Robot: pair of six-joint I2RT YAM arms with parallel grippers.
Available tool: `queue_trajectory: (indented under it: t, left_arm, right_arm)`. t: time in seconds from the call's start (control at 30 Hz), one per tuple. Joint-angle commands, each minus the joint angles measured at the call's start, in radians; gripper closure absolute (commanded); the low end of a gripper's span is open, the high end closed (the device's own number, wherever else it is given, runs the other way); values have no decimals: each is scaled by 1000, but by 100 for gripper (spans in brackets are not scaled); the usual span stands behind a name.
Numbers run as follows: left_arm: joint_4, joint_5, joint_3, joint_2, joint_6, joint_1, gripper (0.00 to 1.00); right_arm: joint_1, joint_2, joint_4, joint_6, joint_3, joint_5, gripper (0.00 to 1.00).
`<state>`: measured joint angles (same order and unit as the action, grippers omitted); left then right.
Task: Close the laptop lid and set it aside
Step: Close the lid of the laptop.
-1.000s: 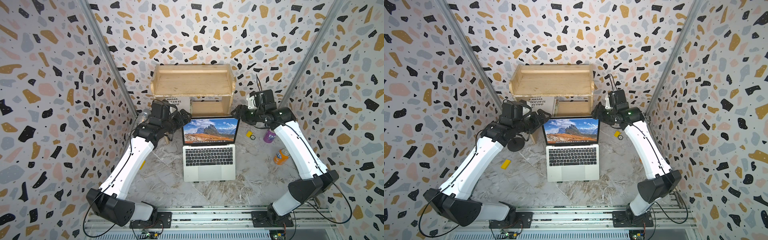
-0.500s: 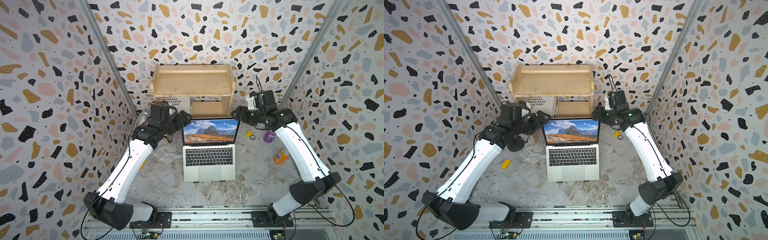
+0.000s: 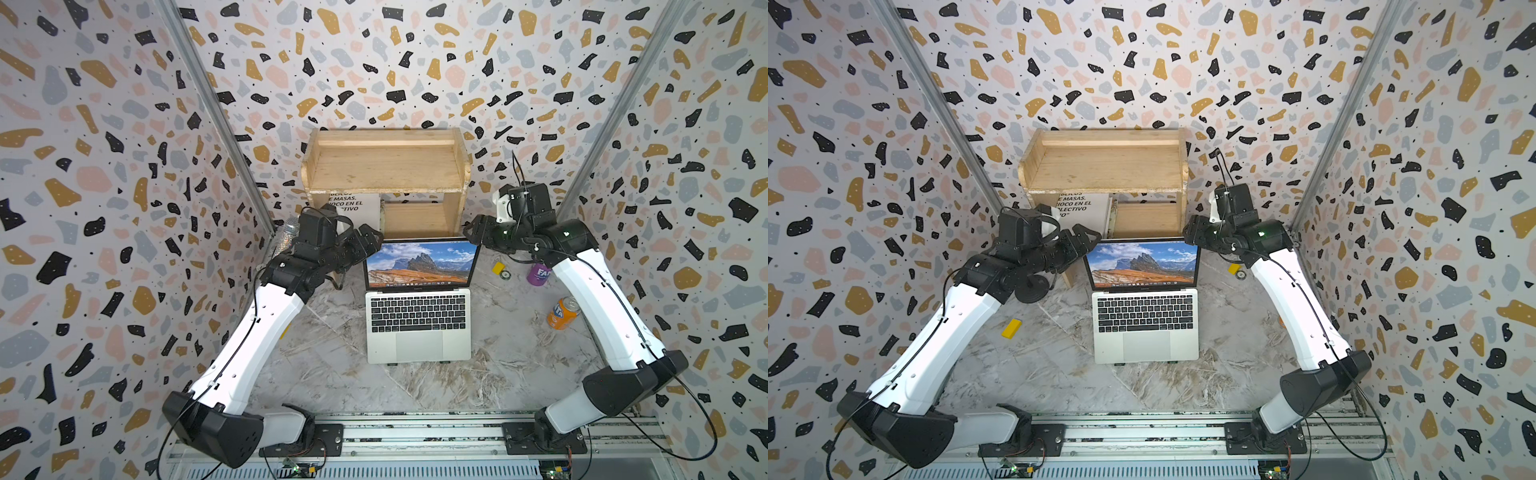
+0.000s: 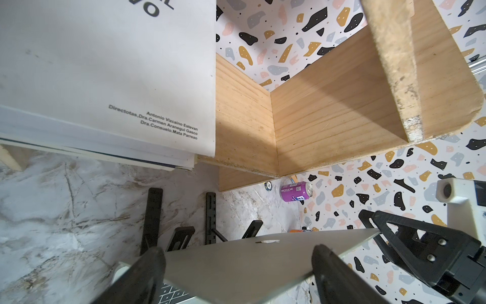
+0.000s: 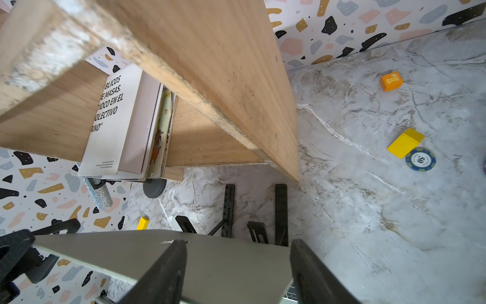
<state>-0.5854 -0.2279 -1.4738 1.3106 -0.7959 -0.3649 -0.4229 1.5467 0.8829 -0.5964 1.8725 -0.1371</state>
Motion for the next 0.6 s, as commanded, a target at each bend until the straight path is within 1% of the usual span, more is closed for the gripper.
queue_trajectory:
  t: [0.0,0.57]
  left_arm:
    - [-49,-26,30,-23,31,-10,12]
    - [-41,-31,98,-90,25,-27,12]
  right_arm:
    - [-13,-19,103,29,-25,20,33]
    - [-40,-77,86,25,-86,36,33]
